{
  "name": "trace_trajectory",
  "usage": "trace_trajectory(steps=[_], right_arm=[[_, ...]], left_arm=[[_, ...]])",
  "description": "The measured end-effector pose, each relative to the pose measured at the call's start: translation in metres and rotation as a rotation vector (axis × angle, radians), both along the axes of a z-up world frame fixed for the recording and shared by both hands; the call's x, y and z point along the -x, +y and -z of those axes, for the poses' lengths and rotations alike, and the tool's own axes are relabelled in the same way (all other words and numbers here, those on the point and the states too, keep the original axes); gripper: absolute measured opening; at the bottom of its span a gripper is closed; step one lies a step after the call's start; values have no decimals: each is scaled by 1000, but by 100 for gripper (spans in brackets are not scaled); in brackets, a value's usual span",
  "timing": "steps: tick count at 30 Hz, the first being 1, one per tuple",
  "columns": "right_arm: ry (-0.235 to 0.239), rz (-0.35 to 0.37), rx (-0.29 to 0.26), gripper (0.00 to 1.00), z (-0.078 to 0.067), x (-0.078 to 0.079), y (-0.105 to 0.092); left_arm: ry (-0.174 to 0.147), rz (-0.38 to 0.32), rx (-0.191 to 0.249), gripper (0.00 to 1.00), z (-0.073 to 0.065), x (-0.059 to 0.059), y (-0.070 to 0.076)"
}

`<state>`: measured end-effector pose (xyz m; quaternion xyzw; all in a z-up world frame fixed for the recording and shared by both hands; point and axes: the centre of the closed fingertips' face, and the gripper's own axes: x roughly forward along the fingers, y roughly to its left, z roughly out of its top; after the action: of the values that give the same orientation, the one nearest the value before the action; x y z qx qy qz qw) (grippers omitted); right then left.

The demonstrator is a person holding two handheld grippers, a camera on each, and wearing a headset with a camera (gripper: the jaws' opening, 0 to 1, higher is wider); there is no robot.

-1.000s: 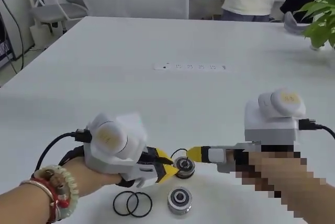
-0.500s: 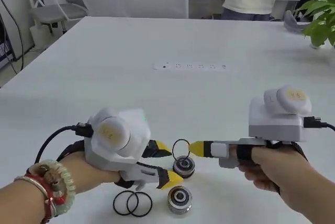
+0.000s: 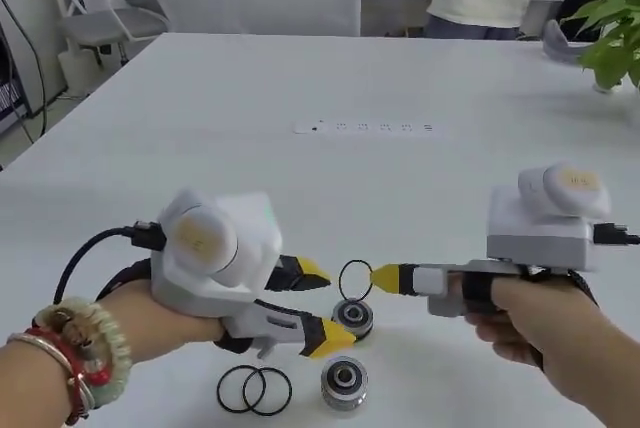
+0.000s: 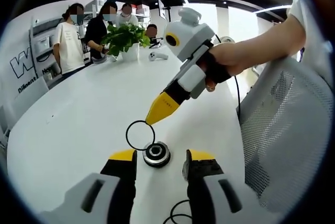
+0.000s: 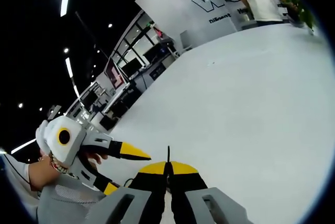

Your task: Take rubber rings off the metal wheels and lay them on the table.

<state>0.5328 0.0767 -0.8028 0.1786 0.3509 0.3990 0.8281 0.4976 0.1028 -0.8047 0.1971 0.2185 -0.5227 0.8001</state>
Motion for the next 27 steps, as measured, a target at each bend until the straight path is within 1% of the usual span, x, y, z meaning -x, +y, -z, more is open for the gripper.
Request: trace_trajectory(steps=[2,8,10,12,14,15,16,17,18,19,21,24,25,27], right_arm=[[-1,5,-3,0,-1,-1,-2],[-4,20,-14,0,-4,-2,-3],[-6,22,-16,0,-5,-2,-3],[-9,25,-21,0,-7,-1,-3],[-10,28,-26,0,-9,-1,-3],[-11,27,-26,0,-9,-1,-3],[-11,27,-26,0,-9,0,-3],[-13,26,-24,0,-10,0,-2],[-14,25,-23,0,-10,1,-2],[-16,24,-22,0,-11,2,-2],[-18,25,-23,0,-12,2,-2],[-18,22,-25,0,-13,3,-1],[-21,20,-24,0,-13,4,-1],[-22,18,-23,0,-14,4,-1]], left_arm=[[5,7,-1,36,-1,2,-1],[-9,27,-15,40,-8,6,-2],[-11,32,-13,41,-10,7,-2],[-10,39,-1,43,-15,9,-4],[-6,34,29,43,-23,9,-6],[12,28,54,43,-28,10,-9],[17,31,59,44,-29,11,-10],[21,37,64,44,-33,12,-10],[17,39,64,45,-36,13,-11],[2,41,65,45,-41,13,-11],[-11,42,67,47,-47,13,-10],[3,40,75,50,-53,16,-6],[2,40,75,51,-55,17,-4],[-17,44,73,52,-62,21,0]])
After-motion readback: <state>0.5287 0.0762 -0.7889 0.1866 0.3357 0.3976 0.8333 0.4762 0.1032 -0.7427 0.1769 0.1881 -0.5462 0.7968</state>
